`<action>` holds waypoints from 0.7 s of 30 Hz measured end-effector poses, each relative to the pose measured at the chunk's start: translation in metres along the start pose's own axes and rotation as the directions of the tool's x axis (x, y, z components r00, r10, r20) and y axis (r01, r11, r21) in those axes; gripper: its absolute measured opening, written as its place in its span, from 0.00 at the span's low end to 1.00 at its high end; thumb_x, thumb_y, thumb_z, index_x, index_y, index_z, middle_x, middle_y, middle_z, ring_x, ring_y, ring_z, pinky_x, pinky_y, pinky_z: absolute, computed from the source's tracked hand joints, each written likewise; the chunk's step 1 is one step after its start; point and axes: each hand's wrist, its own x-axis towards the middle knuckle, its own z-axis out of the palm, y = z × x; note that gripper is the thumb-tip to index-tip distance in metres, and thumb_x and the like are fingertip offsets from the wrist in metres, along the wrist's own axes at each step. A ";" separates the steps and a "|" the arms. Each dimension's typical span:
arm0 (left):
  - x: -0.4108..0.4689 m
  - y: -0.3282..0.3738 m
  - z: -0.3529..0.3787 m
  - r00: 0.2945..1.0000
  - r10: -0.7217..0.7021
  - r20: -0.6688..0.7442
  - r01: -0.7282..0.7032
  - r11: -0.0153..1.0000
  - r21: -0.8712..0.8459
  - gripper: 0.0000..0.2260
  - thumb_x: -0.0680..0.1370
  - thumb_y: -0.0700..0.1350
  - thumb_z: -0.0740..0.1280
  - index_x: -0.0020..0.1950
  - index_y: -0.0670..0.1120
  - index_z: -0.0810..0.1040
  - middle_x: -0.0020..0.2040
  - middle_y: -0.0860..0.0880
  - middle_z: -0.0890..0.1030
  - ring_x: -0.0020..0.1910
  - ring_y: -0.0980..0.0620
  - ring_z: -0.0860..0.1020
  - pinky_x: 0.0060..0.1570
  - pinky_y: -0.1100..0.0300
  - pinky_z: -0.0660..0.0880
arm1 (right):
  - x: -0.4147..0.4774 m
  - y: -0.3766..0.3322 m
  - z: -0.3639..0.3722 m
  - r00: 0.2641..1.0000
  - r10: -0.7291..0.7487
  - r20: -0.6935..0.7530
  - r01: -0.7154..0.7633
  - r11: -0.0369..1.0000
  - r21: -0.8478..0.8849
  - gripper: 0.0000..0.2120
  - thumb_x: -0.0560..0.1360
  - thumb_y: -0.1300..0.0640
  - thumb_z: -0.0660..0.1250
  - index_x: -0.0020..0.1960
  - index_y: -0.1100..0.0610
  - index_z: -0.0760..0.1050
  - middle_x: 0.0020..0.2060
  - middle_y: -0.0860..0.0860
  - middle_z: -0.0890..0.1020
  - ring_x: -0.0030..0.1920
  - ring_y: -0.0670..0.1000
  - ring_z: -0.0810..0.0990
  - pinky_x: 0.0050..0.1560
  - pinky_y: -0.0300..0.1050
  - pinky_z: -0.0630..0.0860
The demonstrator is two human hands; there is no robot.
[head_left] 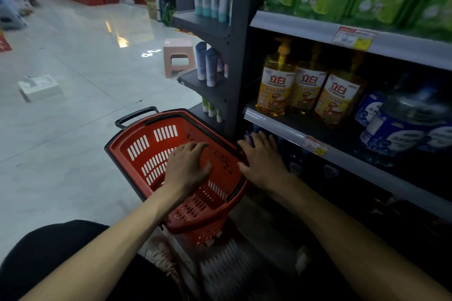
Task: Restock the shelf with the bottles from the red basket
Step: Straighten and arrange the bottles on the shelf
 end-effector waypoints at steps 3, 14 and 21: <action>0.020 0.034 -0.011 0.998 0.030 -0.048 -0.035 0.993 -0.111 0.25 0.78 0.55 0.68 0.74 0.52 0.73 0.66 0.46 0.79 0.66 0.45 0.76 0.62 0.47 0.76 | 0.006 0.014 -0.019 0.993 0.103 -0.052 -0.097 0.990 0.098 0.32 0.78 0.42 0.65 0.78 0.48 0.61 0.78 0.58 0.60 0.79 0.61 0.55 0.78 0.62 0.54; 0.081 0.119 -0.027 0.996 -0.071 0.047 0.086 0.816 -0.571 0.22 0.76 0.54 0.70 0.69 0.51 0.76 0.55 0.52 0.82 0.54 0.50 0.82 0.55 0.46 0.81 | 0.029 0.052 -0.067 0.904 0.427 -0.005 -0.286 0.614 0.736 0.24 0.78 0.50 0.70 0.71 0.53 0.71 0.64 0.53 0.76 0.60 0.55 0.77 0.55 0.48 0.76; 0.129 0.144 0.000 0.991 -0.117 0.069 0.127 0.618 -0.776 0.15 0.77 0.54 0.72 0.62 0.55 0.77 0.51 0.56 0.82 0.50 0.53 0.83 0.51 0.45 0.83 | 0.067 0.075 -0.068 0.802 0.577 0.155 -0.355 0.252 0.900 0.22 0.77 0.55 0.72 0.68 0.58 0.72 0.60 0.54 0.78 0.53 0.52 0.74 0.53 0.47 0.71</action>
